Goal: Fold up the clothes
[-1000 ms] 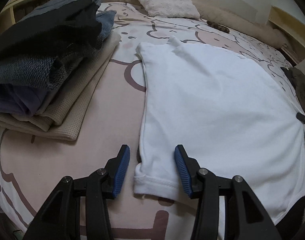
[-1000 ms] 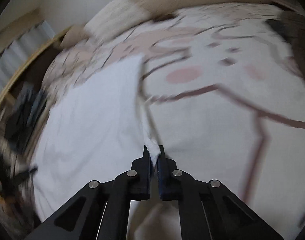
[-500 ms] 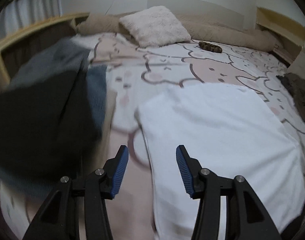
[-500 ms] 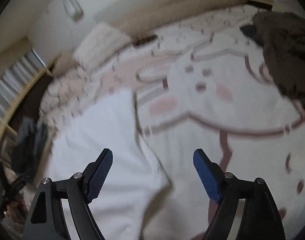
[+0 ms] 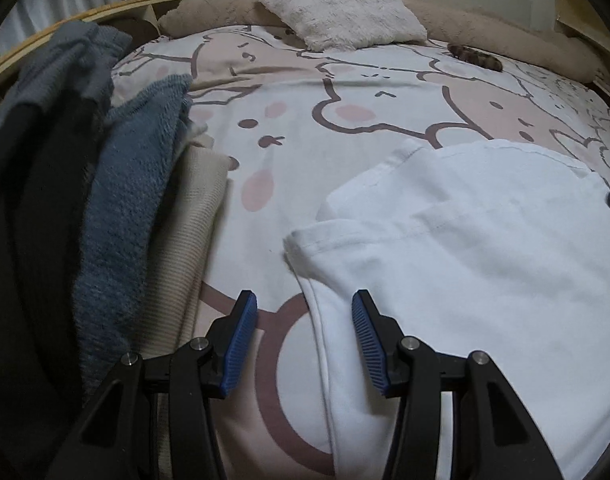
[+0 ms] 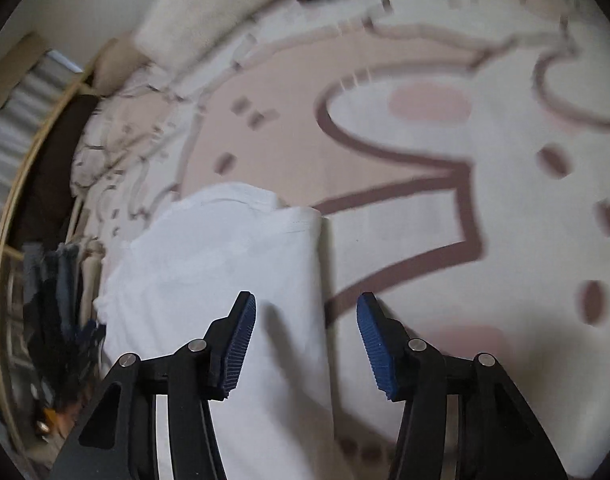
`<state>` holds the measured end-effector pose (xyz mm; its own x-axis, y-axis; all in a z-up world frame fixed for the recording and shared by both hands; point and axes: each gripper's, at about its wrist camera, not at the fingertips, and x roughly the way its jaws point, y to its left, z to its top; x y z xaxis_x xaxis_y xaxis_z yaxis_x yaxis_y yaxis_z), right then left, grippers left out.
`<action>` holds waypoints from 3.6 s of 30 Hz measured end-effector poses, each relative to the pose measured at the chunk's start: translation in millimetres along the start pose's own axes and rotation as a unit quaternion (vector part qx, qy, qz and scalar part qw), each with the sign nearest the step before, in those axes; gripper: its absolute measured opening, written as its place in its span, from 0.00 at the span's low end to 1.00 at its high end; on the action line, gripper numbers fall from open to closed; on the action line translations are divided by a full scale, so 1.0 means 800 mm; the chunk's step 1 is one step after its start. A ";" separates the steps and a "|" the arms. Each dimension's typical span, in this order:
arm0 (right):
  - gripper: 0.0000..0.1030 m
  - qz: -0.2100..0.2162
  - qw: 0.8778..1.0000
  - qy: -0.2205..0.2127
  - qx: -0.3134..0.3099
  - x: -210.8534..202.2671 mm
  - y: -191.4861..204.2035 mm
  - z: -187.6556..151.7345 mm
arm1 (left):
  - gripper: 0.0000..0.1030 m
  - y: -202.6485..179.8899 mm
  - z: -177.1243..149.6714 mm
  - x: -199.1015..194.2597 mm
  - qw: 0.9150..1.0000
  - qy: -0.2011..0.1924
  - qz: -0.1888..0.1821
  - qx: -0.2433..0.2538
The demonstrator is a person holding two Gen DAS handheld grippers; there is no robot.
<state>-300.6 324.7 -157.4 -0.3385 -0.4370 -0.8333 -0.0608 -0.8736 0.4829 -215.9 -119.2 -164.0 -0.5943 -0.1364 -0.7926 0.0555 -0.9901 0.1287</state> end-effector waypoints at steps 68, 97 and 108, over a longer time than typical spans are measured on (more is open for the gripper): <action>0.09 -0.037 0.906 0.009 -0.422 0.037 0.240 -0.193 | 0.55 -0.108 -0.044 -0.033 0.956 0.005 -0.293 0.032; 0.07 -0.047 0.991 -0.114 -0.053 0.016 -0.021 0.029 | 0.55 0.019 0.021 -0.002 0.988 0.041 -0.125 -0.075; 0.07 -0.055 0.988 -0.125 -0.066 0.013 -0.018 0.033 | 0.06 0.009 0.062 0.051 0.981 0.048 -0.165 -0.086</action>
<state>-328.1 338.0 -166.0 -0.5597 -0.2852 -0.7781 0.0071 -0.9405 0.3396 -279.2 -130.3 -165.8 -0.5255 0.1982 -0.8274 0.0117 -0.9707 -0.2400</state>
